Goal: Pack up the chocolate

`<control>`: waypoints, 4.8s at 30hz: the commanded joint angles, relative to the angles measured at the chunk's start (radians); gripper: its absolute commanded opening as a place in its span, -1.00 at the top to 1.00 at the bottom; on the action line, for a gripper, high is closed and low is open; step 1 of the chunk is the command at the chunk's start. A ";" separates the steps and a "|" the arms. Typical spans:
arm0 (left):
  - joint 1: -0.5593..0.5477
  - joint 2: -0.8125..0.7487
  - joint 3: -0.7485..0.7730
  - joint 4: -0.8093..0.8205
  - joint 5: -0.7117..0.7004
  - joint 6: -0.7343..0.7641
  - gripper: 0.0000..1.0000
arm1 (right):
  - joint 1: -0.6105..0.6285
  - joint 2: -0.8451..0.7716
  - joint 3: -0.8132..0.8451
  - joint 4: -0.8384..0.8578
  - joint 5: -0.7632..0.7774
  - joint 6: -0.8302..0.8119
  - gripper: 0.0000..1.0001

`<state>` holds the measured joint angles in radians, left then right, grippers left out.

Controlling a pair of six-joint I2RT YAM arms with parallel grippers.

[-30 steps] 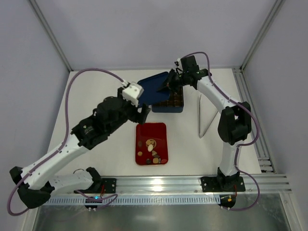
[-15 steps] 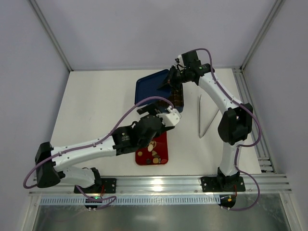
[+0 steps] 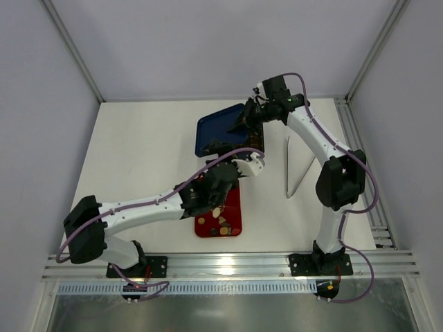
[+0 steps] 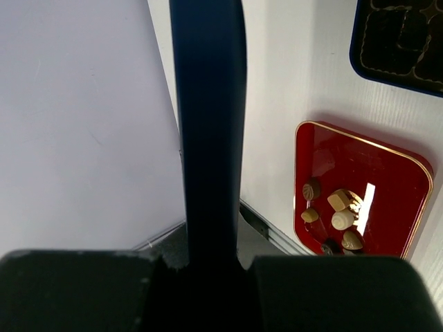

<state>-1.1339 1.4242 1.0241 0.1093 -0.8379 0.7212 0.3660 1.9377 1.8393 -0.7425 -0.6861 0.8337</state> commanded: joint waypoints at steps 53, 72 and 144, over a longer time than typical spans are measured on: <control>0.201 0.053 0.366 -0.339 0.399 -0.322 1.00 | -0.073 -0.391 -0.126 0.268 0.244 0.010 -0.99; 0.695 0.254 0.599 -0.381 1.408 -1.216 1.00 | -0.200 -0.453 -0.273 0.272 0.435 -0.226 -1.00; 0.867 1.093 0.791 0.543 1.985 -2.134 0.71 | -0.151 0.037 -0.288 0.410 0.415 -0.257 -0.88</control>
<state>-0.2741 2.5160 1.7672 0.6674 1.1271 -1.4532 0.2039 1.9690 1.5295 -0.3691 -0.2855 0.5781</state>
